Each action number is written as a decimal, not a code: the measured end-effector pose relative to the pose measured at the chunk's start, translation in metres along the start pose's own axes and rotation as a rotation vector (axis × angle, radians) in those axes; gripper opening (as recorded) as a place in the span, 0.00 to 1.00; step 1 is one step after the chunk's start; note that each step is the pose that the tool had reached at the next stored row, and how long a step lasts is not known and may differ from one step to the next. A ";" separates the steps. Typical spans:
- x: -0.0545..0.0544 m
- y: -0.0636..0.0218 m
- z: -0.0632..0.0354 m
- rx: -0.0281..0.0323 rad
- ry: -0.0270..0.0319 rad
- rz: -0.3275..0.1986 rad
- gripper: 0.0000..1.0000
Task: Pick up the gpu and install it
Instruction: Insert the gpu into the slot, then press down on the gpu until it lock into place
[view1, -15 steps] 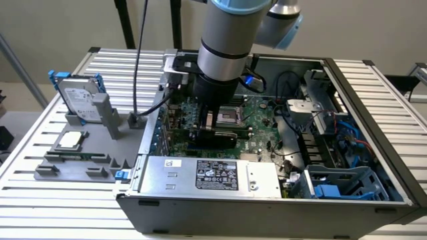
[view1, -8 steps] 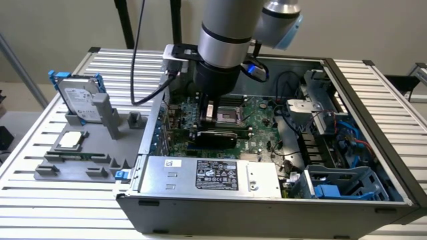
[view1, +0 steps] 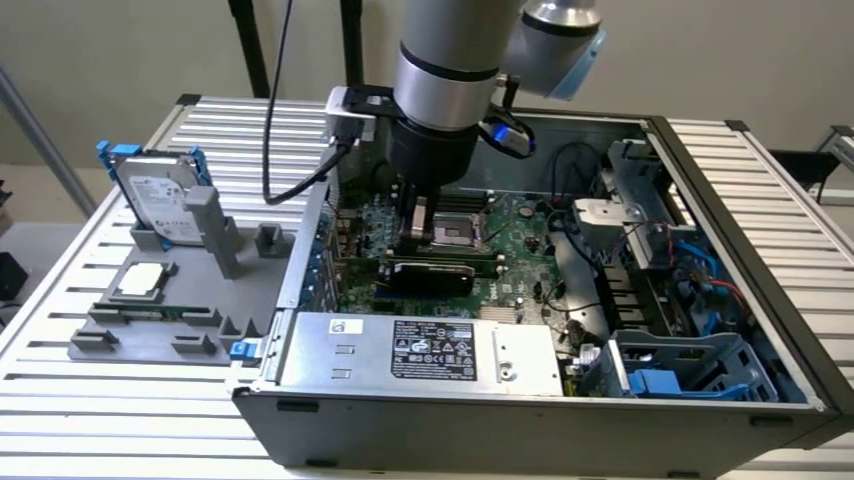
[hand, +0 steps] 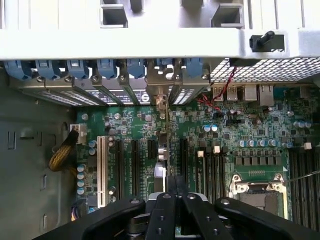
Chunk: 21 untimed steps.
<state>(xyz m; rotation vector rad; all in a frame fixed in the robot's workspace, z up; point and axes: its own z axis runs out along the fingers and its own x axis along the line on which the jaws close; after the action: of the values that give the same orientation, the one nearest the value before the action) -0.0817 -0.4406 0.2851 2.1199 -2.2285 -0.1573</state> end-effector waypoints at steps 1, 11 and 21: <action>0.000 0.0007 0.0007 0.0026 0.0046 0.001 0.11; 0.001 0.0009 0.0140 0.0145 0.0143 0.001 0.11; 0.001 0.0016 0.0186 0.0198 0.0128 0.001 0.11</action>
<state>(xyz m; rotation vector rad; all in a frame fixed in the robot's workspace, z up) -0.0854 -0.4405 0.2668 2.1234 -2.2334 -0.1219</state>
